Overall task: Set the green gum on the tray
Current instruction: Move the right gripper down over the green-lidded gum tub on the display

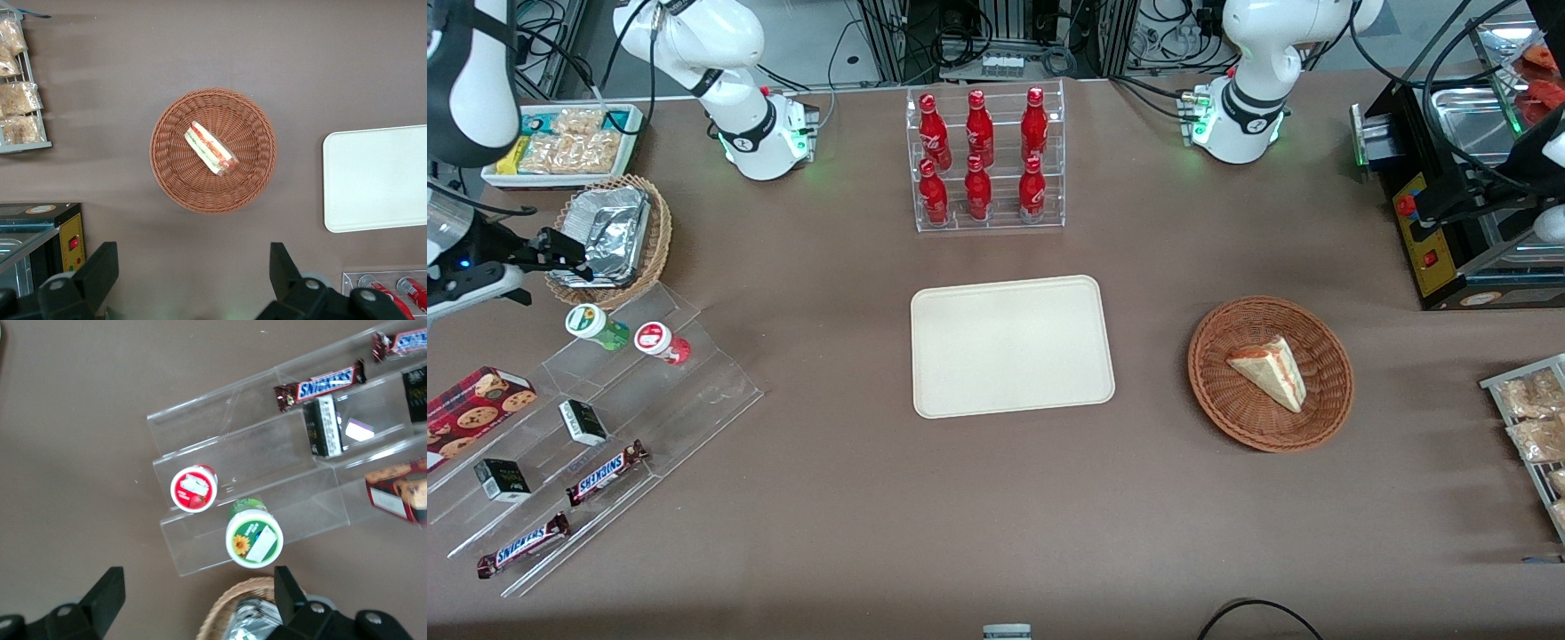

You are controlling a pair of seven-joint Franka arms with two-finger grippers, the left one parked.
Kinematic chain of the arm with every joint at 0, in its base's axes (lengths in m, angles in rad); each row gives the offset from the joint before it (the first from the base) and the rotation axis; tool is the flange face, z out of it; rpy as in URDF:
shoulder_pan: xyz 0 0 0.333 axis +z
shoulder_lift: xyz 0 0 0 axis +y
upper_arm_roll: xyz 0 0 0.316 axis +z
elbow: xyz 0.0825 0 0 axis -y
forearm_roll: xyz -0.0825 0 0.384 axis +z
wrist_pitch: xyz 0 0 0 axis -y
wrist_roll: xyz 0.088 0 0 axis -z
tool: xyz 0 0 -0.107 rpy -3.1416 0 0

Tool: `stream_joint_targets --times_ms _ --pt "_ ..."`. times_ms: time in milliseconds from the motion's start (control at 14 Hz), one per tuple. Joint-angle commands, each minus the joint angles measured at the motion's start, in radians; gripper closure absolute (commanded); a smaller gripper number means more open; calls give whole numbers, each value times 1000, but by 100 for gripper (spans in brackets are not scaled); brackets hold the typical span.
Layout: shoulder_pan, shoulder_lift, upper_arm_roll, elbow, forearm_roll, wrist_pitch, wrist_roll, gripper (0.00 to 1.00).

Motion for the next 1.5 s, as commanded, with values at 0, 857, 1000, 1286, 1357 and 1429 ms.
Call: stream_joint_targets --times_ms 0,857,1000,1286,1357,1429 --pt "-21 -21 3 -81 -3 104 -180 1" --pt "-70 69 3 -196 32 319 -321 1" --pt "-70 65 3 -196 30 319 -325 1" --pt "-68 78 3 -196 30 339 -336 1" --pt "-70 83 3 -196 30 348 -347 1" --pt "-70 86 3 -196 30 354 -354 1"
